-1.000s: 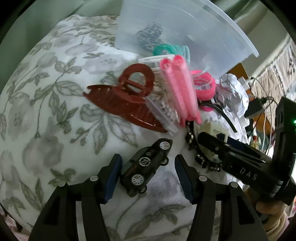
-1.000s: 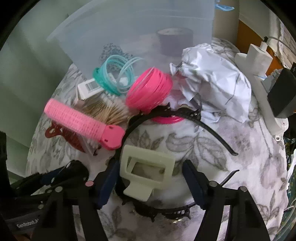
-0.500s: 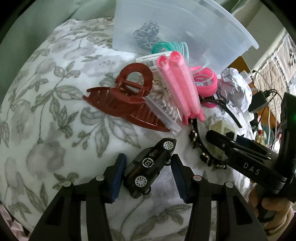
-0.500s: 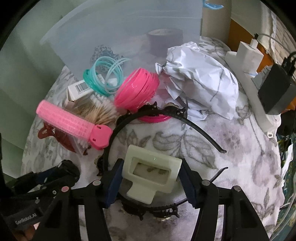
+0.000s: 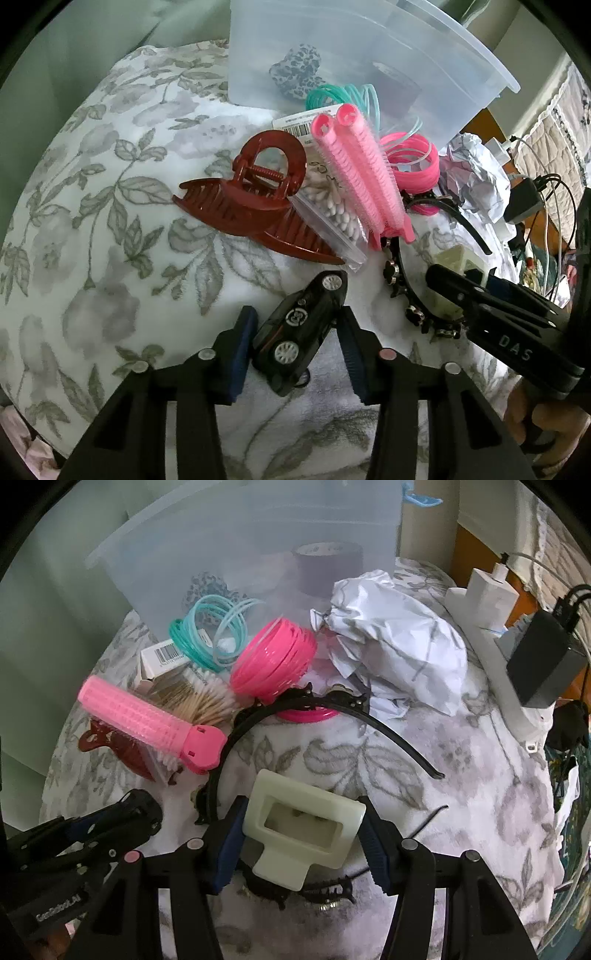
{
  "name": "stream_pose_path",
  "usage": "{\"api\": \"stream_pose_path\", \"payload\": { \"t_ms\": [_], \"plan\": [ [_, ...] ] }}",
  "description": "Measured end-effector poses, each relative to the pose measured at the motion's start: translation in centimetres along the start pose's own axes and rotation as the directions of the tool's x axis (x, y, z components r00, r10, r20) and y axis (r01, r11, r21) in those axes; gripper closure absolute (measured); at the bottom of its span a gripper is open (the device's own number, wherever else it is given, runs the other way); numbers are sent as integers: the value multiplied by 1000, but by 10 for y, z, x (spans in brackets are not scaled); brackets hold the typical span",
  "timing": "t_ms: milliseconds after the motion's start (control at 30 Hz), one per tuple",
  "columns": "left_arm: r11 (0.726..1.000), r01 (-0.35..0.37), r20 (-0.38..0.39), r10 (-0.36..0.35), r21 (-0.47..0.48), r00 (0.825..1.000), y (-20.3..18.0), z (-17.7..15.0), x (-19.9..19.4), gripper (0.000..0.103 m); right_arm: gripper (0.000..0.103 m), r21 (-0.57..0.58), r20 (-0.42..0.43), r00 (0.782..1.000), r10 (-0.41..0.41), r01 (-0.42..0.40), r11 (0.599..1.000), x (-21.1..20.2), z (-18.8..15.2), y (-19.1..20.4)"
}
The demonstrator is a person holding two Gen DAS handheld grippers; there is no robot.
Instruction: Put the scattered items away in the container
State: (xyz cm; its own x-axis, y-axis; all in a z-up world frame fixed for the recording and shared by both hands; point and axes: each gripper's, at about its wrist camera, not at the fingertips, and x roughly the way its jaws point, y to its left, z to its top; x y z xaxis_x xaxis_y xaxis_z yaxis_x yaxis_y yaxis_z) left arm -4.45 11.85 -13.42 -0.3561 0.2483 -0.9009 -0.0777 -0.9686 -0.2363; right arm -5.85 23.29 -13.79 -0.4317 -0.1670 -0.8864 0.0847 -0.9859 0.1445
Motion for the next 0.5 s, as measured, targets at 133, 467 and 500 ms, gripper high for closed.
{"api": "stream_pose_path", "payload": {
  "t_ms": [133,467,500],
  "plan": [
    [1000,-9,1,9,-6,1000,-9,1,1,62,42,17,12,1000,10,-10,1000,-9,-4,-7],
    [999,-41,17,41,16,999,-46,4,-2,70,42,53,57,998,38,-41,998,-22,0,-3],
    [999,-45,17,44,17,999,-49,5,-1,70,42,55,61,997,41,-44,997,-23,0,-5]
  ]
}}
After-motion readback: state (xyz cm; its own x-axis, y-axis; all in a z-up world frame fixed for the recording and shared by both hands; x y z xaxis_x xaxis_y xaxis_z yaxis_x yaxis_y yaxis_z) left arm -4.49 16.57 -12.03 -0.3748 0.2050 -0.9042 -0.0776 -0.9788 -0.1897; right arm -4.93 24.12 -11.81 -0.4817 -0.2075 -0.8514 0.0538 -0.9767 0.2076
